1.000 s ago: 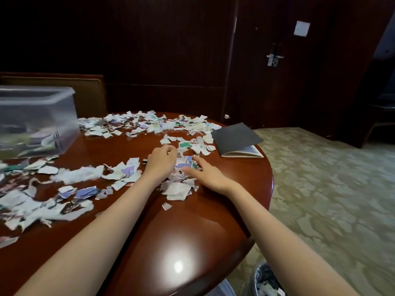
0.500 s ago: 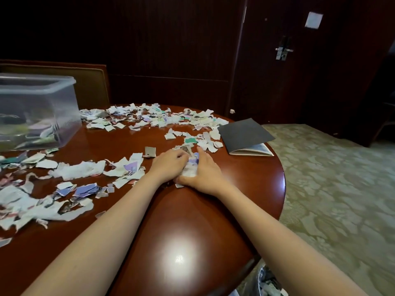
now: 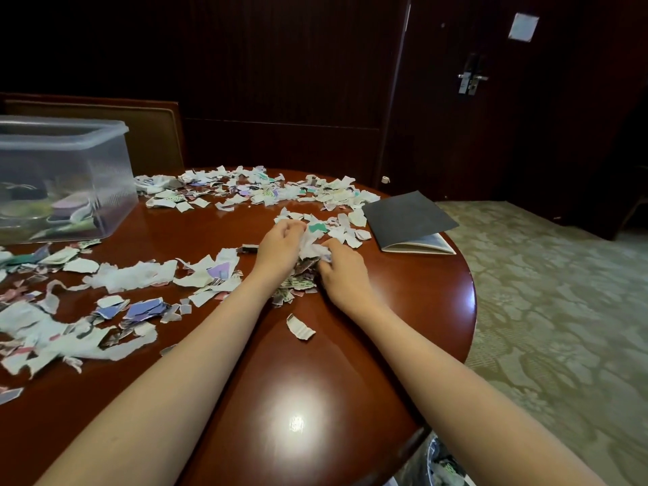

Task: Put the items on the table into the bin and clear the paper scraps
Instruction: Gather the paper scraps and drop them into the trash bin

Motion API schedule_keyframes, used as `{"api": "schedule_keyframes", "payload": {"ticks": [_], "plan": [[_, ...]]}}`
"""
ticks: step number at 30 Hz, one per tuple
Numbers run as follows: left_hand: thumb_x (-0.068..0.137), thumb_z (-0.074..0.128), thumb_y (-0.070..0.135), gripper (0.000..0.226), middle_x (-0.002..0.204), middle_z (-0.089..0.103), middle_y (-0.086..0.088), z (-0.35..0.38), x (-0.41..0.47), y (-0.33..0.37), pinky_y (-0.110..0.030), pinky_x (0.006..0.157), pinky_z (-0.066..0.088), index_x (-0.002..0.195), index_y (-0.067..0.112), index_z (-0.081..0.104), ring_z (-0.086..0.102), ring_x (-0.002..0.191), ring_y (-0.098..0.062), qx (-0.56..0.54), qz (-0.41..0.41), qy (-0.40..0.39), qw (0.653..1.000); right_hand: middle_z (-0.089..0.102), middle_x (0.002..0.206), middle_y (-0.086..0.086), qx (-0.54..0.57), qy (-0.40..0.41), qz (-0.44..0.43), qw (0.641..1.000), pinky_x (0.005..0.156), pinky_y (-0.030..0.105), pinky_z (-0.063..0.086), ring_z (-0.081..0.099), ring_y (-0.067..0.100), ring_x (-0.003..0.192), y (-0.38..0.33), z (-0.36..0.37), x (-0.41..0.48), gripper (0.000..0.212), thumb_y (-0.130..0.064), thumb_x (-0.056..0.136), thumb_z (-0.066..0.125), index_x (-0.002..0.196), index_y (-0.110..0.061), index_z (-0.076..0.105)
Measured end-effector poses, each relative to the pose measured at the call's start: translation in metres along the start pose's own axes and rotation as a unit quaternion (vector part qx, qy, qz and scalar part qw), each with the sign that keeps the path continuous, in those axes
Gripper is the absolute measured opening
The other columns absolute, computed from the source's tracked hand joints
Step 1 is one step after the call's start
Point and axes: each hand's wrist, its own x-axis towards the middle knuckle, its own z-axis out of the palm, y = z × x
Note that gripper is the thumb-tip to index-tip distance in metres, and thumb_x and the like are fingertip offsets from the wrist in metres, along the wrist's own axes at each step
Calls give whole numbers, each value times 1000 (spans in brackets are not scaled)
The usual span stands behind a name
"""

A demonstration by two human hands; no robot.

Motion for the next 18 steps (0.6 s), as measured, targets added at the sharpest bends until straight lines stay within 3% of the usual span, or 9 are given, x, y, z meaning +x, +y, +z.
{"api": "schedule_keyframes", "payload": {"ticks": [2,5,8,10,13,18], "plan": [[99,35,23,32,108,57,2,-6,2,-1,-28,75,38,121,13,56,49,91,-12,16,10,40,999,59,111,17,21,16,11,1000,74,31,37,53,30,99,0,-4,0,22,-10,94,40,112,-3,52],[99,35,28,32,130,49,-7,-17,9,-8,-33,94,36,122,17,54,44,117,-23,126,29,76,989,60,105,16,71,21,30,997,63,26,27,47,21,83,1,-11,-2,21,-7,95,38,109,-1,53],[98,30,41,43,144,36,-12,-26,21,-20,-42,108,26,134,22,44,31,132,-33,330,-26,-3,944,57,94,15,119,37,48,991,60,27,27,45,21,79,4,-16,-3,20,-4,94,36,103,1,53],[97,24,48,51,147,34,-13,-30,28,-26,-47,110,22,140,24,37,31,134,-35,406,-74,-65,909,50,83,9,138,46,62,987,54,28,24,42,21,77,6,-17,-3,13,-3,93,36,91,-2,49],[99,18,46,51,147,39,-6,-26,28,-26,-49,110,21,140,24,39,34,134,-29,388,-34,-109,914,49,82,6,161,57,82,982,61,28,28,42,19,78,8,-17,-2,15,-6,95,34,89,-5,47],[103,18,32,46,149,36,-5,-12,13,-11,-33,107,30,141,13,37,37,133,-22,273,54,-184,943,56,110,16,151,79,103,980,73,27,30,47,23,92,14,-17,3,18,-10,98,33,98,-7,51]]}}
